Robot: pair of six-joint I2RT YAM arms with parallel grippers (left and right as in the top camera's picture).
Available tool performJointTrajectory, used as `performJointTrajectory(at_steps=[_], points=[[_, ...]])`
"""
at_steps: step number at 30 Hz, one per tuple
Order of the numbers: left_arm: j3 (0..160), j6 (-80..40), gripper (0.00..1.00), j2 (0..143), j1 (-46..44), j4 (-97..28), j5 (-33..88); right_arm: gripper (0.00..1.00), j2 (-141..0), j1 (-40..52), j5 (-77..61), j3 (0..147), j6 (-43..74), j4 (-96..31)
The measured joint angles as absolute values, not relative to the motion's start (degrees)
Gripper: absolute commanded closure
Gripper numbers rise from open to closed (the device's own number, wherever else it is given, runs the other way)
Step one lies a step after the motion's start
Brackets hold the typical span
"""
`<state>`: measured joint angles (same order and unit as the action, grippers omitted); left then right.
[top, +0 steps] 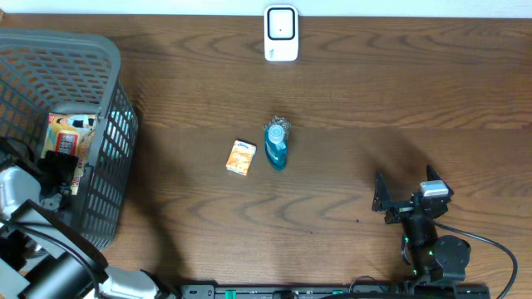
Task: Scan the item barcode
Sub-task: 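Reach the left gripper into the basket and grasp the snack bag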
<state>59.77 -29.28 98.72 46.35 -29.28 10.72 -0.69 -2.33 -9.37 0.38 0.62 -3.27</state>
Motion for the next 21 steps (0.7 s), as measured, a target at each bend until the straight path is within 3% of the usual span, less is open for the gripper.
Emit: performJointTrajectory(at_steps=[2, 3, 5, 7, 9, 21], points=[[60.77, -28.14, 0.04, 100.07, 46.41, -27.03, 13.21, 0.01, -0.69, -2.33, -9.34, 0.38, 0.6, -3.25], [61.39, -27.68, 0.15, 100.68, 46.48, -26.2, 14.55, 0.01, -0.69, -2.33, -9.37, 0.38, 0.6, -3.27], [62.11, -26.96, 0.47, 102.06, 46.63, -24.88, 17.17, 0.01, -0.69, -2.33, -9.37, 0.38, 0.6, -3.27], [62.35, -26.0, 0.72, 103.02, 46.85, -24.25, 19.49, 0.01, -0.69, -2.33, -9.37, 0.38, 0.62, -3.27], [62.19, -25.04, 0.9, 103.74, 47.03, -24.27, 21.5, 0.01, -0.69, -2.33, -9.34, 0.38, 0.6, -3.27], [61.41, -23.53, 0.93, 99.46, 47.05, -30.22, 25.06, 0.01, -0.69, -2.33, -9.37, 0.38, 0.6, -3.27]])
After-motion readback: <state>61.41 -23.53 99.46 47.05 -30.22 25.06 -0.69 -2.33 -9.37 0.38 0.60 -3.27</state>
